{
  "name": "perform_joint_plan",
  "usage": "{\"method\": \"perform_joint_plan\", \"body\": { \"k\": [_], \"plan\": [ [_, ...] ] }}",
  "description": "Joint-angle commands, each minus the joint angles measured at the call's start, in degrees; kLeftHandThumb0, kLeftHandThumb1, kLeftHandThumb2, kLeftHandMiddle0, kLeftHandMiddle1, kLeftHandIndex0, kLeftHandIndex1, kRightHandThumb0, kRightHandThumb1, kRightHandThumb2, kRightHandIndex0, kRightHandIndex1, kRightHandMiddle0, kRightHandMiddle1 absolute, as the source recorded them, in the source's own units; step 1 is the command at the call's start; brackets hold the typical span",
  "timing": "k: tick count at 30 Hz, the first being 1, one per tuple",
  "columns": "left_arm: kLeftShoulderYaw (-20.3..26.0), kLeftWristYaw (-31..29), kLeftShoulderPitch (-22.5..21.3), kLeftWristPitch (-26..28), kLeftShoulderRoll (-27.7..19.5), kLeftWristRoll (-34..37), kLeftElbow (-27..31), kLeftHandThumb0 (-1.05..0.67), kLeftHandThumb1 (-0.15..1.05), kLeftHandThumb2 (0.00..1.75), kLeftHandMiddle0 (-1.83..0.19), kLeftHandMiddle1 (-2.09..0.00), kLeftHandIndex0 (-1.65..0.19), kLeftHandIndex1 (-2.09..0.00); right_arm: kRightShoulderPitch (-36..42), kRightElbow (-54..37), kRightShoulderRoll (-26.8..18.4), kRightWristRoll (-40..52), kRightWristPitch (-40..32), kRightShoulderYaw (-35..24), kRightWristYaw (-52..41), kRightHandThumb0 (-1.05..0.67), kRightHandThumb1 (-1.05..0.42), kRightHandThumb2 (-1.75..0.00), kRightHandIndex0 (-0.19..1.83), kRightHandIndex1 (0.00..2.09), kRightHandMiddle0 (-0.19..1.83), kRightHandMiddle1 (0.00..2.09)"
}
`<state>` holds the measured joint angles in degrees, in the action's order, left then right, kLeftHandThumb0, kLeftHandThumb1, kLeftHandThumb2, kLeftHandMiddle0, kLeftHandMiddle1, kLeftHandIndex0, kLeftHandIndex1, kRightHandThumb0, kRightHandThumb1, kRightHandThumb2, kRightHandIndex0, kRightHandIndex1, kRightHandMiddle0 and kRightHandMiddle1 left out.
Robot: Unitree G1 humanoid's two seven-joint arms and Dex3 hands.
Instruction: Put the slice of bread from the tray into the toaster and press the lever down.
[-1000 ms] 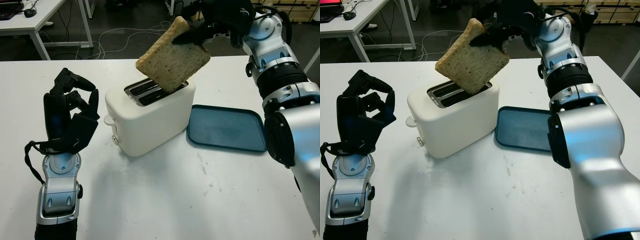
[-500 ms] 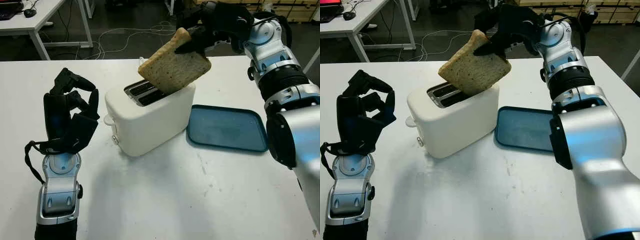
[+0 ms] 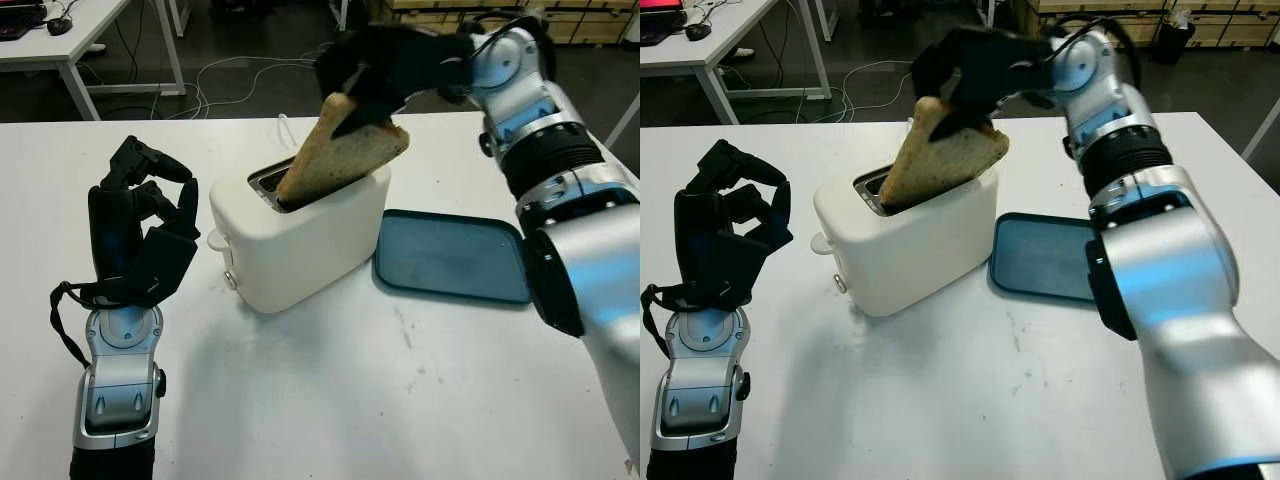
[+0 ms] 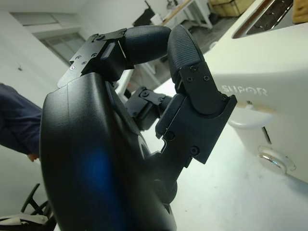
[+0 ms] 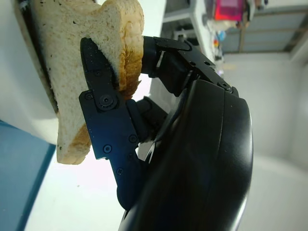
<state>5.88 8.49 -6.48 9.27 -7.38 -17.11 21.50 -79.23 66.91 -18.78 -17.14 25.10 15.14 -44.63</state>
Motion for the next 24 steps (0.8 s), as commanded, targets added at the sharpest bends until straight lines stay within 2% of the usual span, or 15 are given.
{"method": "perform_joint_plan", "body": {
  "k": [1, 4, 9, 13, 24],
  "plan": [
    [-0.15, 0.10, 0.14, 0.07, 0.16, -0.26, 0.69, -0.13, 0.63, 1.01, -0.93, -1.75, -0.59, -1.75, -1.20, -1.07, 0.84, -1.24, 1.44, 1.30, -0.37, -0.51, -0.92, -0.30, 1.03, 1.75, 0.88, 1.75],
    [-0.30, 0.26, 0.17, 0.00, 0.30, -0.38, 0.63, -0.13, 0.63, 1.02, -0.93, -1.75, -0.59, -1.75, -0.59, -2.69, 1.37, -3.64, 3.47, 3.49, 1.51, -0.51, -0.92, -0.28, 0.92, 1.75, 0.85, 1.75],
    [-0.26, 0.32, 0.35, -0.27, 0.58, -0.14, 0.65, -0.13, 0.63, 1.02, -0.93, -1.75, -0.60, -1.75, -0.36, -4.02, 1.13, -8.53, 9.05, 7.66, 5.36, -0.52, -0.92, -0.33, 1.12, 1.75, 0.87, 1.75],
    [-0.28, 0.24, 0.52, 0.05, 0.50, -0.54, 0.98, -0.14, 0.64, 1.01, -0.92, -1.75, -0.58, -1.75, -1.00, -3.93, 0.49, -13.47, 12.99, 10.97, 10.58, -0.53, -0.92, -0.32, 1.19, 1.75, 0.92, 1.75],
    [-0.02, 0.12, 0.38, -0.14, 0.79, 0.43, 0.67, -0.14, 0.65, 0.99, -0.94, -1.75, -0.58, -1.75, -4.74, -3.33, -1.67, -20.26, 16.65, 14.62, 18.17, -0.49, -0.92, -0.30, 1.17, 1.75, 0.92, 1.75]
  ]
}}
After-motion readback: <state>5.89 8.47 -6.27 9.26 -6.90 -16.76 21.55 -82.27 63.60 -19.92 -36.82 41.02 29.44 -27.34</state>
